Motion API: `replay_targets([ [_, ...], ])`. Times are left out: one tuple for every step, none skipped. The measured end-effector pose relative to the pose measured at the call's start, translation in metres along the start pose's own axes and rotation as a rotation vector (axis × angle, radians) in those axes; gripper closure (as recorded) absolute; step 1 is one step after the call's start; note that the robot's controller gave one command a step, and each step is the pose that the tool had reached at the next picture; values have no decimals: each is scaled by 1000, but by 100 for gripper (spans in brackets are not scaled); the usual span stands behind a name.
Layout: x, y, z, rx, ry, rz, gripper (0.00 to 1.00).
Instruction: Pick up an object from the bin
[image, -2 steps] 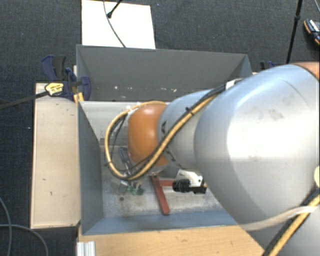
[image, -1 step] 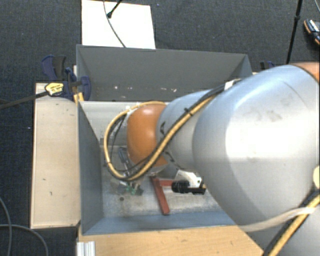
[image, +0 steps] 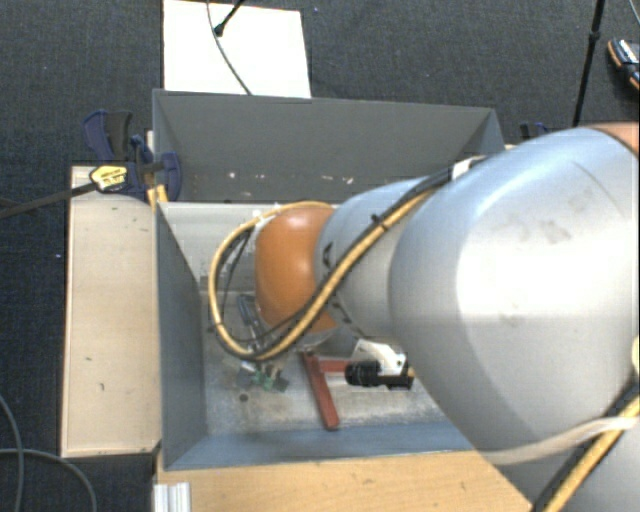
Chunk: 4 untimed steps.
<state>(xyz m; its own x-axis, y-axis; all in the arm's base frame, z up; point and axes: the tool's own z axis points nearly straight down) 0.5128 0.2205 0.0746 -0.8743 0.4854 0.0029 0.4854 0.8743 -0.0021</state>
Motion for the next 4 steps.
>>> replay_targets([
  [0, -1, -18, 1, 0, -2, 100],
  [-1, 1, -30, -5, -5, -2, 100],
  [-1, 0, -37, -4, -4, -2, 100],
  [-1, 0, -46, -2, -2, -3, 100],
])
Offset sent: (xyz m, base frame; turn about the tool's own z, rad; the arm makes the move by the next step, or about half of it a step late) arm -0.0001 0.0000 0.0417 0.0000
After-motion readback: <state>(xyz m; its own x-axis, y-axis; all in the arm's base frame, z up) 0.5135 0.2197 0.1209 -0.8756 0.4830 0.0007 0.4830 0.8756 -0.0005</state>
